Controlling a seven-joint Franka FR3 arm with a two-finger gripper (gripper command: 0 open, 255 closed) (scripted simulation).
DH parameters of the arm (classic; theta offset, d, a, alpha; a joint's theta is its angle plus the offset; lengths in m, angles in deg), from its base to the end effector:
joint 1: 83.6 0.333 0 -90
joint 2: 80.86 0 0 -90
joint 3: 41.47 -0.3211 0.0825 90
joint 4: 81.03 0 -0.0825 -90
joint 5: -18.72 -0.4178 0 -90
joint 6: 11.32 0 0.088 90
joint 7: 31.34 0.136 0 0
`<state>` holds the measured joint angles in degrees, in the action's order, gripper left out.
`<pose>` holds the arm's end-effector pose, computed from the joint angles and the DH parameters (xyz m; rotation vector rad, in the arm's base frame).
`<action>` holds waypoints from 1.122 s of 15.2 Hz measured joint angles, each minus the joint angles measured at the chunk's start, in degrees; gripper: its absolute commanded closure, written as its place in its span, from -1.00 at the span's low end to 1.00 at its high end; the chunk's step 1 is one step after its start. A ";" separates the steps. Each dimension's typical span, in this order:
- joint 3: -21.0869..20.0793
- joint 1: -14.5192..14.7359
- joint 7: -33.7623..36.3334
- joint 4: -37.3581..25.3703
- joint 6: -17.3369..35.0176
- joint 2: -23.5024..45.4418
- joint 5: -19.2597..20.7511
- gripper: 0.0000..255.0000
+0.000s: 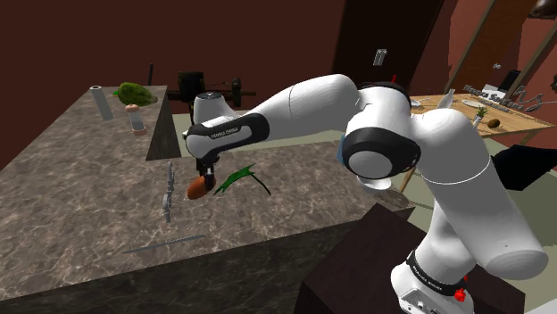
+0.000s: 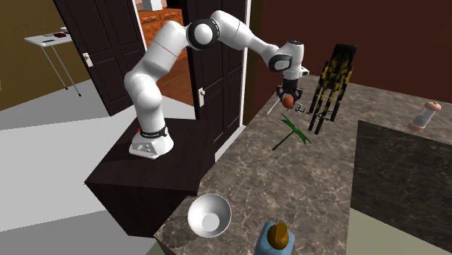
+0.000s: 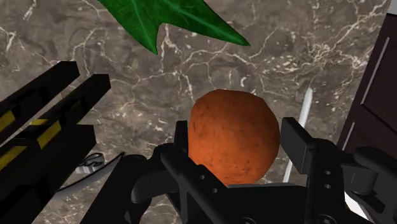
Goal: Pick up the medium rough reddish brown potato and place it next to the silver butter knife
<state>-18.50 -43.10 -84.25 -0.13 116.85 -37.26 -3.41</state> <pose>0.7131 0.3041 0.2428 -2.6416 -1.6685 -0.2181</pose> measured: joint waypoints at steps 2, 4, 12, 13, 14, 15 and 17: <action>-0.27 -0.20 -0.25 0.11 0.89 0.81 -0.33 1.00; -0.56 -0.25 -0.33 0.21 1.83 1.66 -0.64 1.00; -1.82 -0.95 -1.21 0.31 5.62 5.37 -1.99 1.00; -1.98 -1.06 -1.30 0.19 6.03 5.88 -2.15 1.00; -2.14 -1.19 -1.45 0.16 6.47 6.35 -2.31 1.00; -2.32 -1.33 -1.53 -0.06 6.87 6.95 -2.47 1.00; -2.60 -1.45 -1.79 0.23 7.82 7.63 -2.77 1.00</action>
<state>-21.10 -44.55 -86.04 0.09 124.67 -29.62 -6.19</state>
